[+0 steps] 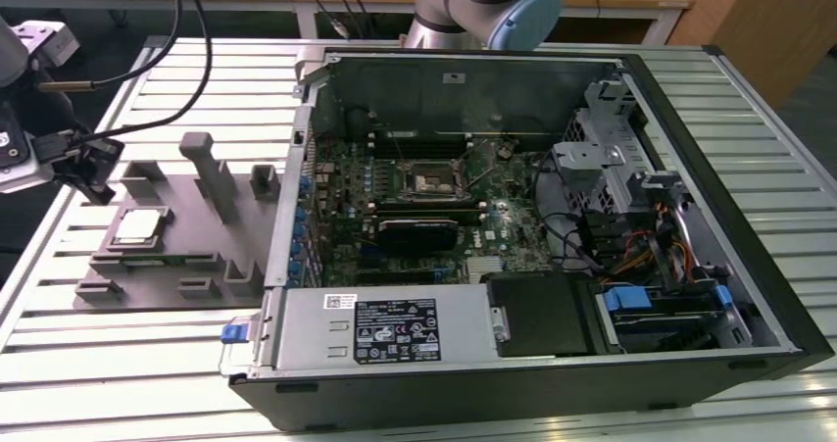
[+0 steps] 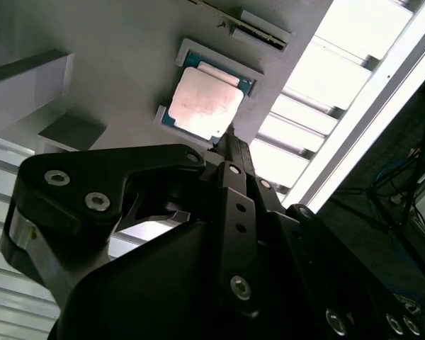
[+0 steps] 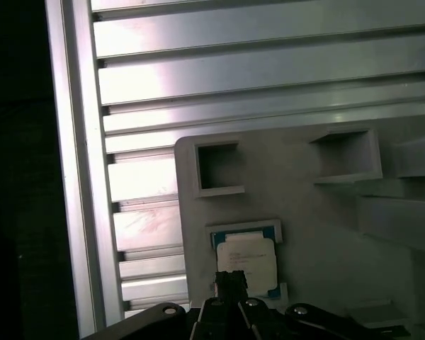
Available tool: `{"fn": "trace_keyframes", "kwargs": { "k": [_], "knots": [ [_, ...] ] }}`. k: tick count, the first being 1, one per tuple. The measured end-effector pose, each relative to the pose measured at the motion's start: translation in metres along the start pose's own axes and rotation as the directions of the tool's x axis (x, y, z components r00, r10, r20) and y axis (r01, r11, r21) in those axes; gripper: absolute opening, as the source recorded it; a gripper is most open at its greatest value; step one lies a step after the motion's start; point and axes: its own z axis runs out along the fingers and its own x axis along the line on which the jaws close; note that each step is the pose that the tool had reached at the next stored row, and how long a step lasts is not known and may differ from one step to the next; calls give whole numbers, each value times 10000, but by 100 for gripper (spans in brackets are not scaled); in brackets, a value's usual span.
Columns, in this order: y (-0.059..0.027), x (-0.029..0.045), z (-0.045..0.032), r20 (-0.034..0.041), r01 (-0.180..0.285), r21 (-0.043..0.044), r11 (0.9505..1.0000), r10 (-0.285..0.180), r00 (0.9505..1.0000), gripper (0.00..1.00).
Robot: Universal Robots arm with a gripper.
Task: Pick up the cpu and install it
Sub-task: 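Pick up the cpu and move it towards the insertion slot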
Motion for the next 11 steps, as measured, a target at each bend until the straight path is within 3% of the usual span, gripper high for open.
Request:
{"fn": "trace_keyframes", "kwargs": {
  "k": [6, 11],
  "knots": [
    [-1, -11, 69, 0, 0, 0, 10000, 0, 10000, 11],
    [8, -95, 115, 0, -1, 0, 10000, 1, 10000, 11]
  ]
}}
